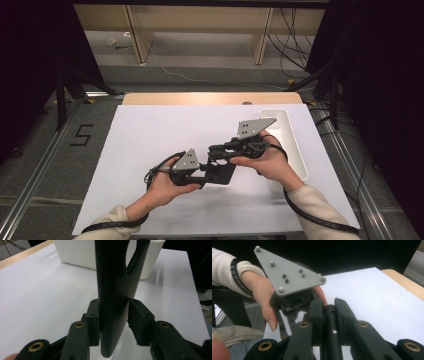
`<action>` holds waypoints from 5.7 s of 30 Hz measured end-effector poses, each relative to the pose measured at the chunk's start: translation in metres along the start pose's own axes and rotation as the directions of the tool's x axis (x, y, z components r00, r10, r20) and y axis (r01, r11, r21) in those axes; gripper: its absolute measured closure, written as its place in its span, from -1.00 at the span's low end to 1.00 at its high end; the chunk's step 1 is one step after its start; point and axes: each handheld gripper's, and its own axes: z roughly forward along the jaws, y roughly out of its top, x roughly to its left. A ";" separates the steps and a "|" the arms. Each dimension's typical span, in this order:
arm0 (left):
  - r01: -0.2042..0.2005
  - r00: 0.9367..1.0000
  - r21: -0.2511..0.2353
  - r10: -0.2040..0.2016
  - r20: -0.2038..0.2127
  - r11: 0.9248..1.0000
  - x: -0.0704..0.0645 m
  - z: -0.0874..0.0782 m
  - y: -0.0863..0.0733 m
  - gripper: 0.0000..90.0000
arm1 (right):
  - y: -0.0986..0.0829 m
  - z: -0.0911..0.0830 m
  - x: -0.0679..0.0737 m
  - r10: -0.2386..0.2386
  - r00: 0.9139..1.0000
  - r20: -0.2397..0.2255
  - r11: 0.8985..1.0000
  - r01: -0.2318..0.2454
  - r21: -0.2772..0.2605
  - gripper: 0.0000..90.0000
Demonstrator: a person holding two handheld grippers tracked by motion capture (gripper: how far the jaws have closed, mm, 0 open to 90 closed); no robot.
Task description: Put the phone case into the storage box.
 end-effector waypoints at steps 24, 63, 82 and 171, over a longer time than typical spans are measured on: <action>0.045 0.995 0.020 -0.043 -0.089 0.999 0.003 -0.010 0.006 0.77 | -0.002 -0.007 -0.007 0.019 0.996 0.091 0.993 -0.008 -0.120 -0.32; 0.172 0.955 -0.044 -0.177 -0.238 0.984 0.015 -0.011 0.008 0.77 | -0.027 -0.006 -0.002 0.135 0.917 0.377 0.974 -0.053 -0.219 -0.99; 0.172 0.956 -0.044 -0.178 -0.235 0.984 0.010 -0.001 0.012 0.77 | -0.028 0.011 0.001 0.173 0.901 0.398 0.966 -0.078 -0.245 -0.99; 0.041 0.978 -0.100 -0.061 -0.199 0.994 0.000 -0.054 0.005 -1.00 | -0.018 0.008 -0.001 0.219 0.862 0.458 0.944 -0.069 -0.322 -0.65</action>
